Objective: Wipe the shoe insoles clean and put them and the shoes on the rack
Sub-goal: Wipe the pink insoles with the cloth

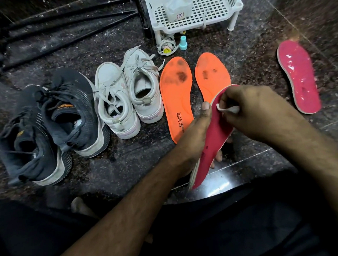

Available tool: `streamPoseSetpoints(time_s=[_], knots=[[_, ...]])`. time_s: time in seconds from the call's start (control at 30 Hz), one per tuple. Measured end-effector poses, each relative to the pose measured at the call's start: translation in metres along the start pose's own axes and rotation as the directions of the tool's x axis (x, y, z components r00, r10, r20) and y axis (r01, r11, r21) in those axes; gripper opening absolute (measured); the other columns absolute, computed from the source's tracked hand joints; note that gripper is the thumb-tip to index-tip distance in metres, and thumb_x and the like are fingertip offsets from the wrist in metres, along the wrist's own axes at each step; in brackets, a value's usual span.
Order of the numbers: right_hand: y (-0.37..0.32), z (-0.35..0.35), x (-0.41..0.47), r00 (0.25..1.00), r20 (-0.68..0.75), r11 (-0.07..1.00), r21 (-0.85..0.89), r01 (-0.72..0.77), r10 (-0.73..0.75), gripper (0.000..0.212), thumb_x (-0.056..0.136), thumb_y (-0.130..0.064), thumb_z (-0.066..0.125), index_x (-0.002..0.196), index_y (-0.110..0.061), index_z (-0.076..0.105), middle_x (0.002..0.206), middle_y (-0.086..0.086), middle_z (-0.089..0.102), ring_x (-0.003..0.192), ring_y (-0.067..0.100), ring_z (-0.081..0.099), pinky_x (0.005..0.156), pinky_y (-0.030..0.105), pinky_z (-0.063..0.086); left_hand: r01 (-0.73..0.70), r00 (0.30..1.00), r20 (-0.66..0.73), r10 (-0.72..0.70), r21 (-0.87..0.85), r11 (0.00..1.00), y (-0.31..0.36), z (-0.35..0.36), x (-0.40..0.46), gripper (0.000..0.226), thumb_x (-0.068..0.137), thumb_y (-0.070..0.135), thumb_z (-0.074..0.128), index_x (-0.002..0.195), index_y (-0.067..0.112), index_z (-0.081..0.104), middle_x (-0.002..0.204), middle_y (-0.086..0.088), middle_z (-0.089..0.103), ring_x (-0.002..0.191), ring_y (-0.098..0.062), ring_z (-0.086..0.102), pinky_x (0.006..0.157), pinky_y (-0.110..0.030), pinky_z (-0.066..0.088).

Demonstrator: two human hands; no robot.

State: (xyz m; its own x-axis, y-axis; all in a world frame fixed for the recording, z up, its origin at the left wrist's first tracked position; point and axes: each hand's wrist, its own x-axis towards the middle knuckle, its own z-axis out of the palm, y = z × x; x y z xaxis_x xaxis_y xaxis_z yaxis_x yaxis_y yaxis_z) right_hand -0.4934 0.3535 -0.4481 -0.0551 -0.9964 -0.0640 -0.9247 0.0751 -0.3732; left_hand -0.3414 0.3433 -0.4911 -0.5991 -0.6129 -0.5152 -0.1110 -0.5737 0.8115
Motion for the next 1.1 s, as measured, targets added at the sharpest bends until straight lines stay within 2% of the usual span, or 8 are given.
streamPoseSetpoints(time_s=[0.13, 0.27, 0.37, 0.5, 0.63, 0.77, 0.93, 1.1], knots=[[-0.021, 0.005, -0.010, 0.947, 0.279, 0.981, 0.151, 0.122, -0.160, 0.014, 0.079, -0.019, 0.068, 0.078, -0.025, 0.056, 0.071, -0.009, 0.065, 0.067, 0.008, 0.062, 0.062, 0.023, 0.046, -0.003, 0.998, -0.068, -0.003, -0.092, 0.996, 0.001, 0.001, 0.001, 0.075, 0.100, 0.067, 0.016, 0.072, 0.013, 0.059, 0.045, -0.004, 0.054, 0.034, -0.017, 0.050, 0.040, -0.023, 0.041], [-0.027, 0.007, -0.012, 0.909, 0.356, 0.964, 0.223, 0.142, -0.216, 0.012, 0.079, -0.021, 0.071, 0.078, -0.027, 0.061, 0.065, -0.013, 0.067, 0.062, -0.003, 0.061, 0.058, 0.013, 0.044, 0.028, 0.999, -0.017, -0.032, -0.222, 0.975, 0.007, -0.001, 0.000, 0.078, 0.098, 0.069, 0.015, 0.070, 0.012, 0.060, 0.047, -0.001, 0.057, 0.036, -0.013, 0.053, 0.039, -0.020, 0.042], [-0.017, 0.003, -0.006, 0.968, 0.223, 0.982, 0.174, 0.072, -0.110, 0.009, 0.076, -0.035, 0.066, 0.081, -0.028, 0.063, 0.066, -0.012, 0.068, 0.064, 0.001, 0.063, 0.068, 0.029, 0.053, 0.069, 0.997, -0.008, -0.071, -0.117, 0.991, 0.004, -0.005, 0.005, 0.089, 0.091, 0.078, 0.009, 0.075, 0.011, 0.064, 0.052, -0.007, 0.058, 0.036, -0.018, 0.053, 0.038, -0.022, 0.040], [0.000, -0.006, 0.001, 0.991, -0.094, 0.986, 0.148, -0.075, 0.090, 0.011, 0.078, -0.036, 0.070, 0.082, -0.027, 0.064, 0.071, -0.009, 0.067, 0.071, 0.013, 0.064, 0.070, 0.034, 0.052, 0.028, 0.998, 0.063, -0.019, -0.135, 0.990, -0.003, -0.003, 0.007, 0.092, 0.094, 0.074, 0.008, 0.121, 0.004, 0.061, 0.080, -0.015, 0.065, 0.036, -0.019, 0.055, 0.034, -0.020, 0.041], [-0.007, -0.001, 0.000, 0.997, -0.061, 0.995, 0.088, -0.035, 0.040, 0.010, 0.077, -0.026, 0.071, 0.083, -0.026, 0.063, 0.073, -0.006, 0.068, 0.076, 0.018, 0.066, 0.072, 0.034, 0.052, 0.003, 0.998, 0.063, 0.006, -0.144, 0.990, -0.005, -0.002, 0.010, 0.091, 0.091, 0.076, 0.009, 0.124, 0.010, 0.062, 0.080, -0.016, 0.064, 0.038, -0.021, 0.058, 0.035, -0.020, 0.040], [-0.032, 0.012, -0.010, 0.969, 0.203, 0.985, 0.122, 0.121, -0.144, 0.010, 0.077, -0.021, 0.071, 0.081, -0.024, 0.062, 0.066, -0.009, 0.066, 0.061, 0.005, 0.059, 0.061, 0.023, 0.048, 0.000, 0.988, -0.154, -0.033, -0.213, 0.977, 0.000, -0.006, 0.013, 0.079, 0.092, 0.078, 0.017, 0.074, 0.013, 0.057, 0.049, -0.003, 0.051, 0.037, -0.018, 0.046, 0.041, -0.021, 0.039], [-0.041, 0.018, -0.018, 0.881, 0.390, 0.959, 0.198, 0.202, -0.266, 0.014, 0.079, -0.021, 0.074, 0.078, -0.026, 0.061, 0.071, -0.011, 0.066, 0.069, 0.002, 0.061, 0.060, 0.014, 0.045, -0.100, 0.909, -0.416, -0.015, -0.253, 0.962, 0.000, -0.019, 0.023, 0.063, 0.096, 0.073, 0.034, 0.082, 0.019, 0.063, 0.077, -0.007, 0.059, 0.066, -0.020, 0.054, 0.068, -0.034, 0.045], [-0.034, 0.012, -0.013, 0.955, 0.247, 0.980, 0.147, 0.131, -0.165, 0.018, 0.070, -0.042, 0.061, 0.086, -0.034, 0.061, 0.070, -0.016, 0.065, 0.069, 0.004, 0.062, 0.066, 0.038, 0.056, -0.034, 0.994, -0.110, -0.008, -0.375, 0.927, 0.011, -0.016, 0.012, 0.057, 0.100, 0.064, 0.037, 0.092, 0.016, 0.068, 0.084, -0.007, 0.063, 0.073, -0.019, 0.058, 0.068, -0.033, 0.049]])
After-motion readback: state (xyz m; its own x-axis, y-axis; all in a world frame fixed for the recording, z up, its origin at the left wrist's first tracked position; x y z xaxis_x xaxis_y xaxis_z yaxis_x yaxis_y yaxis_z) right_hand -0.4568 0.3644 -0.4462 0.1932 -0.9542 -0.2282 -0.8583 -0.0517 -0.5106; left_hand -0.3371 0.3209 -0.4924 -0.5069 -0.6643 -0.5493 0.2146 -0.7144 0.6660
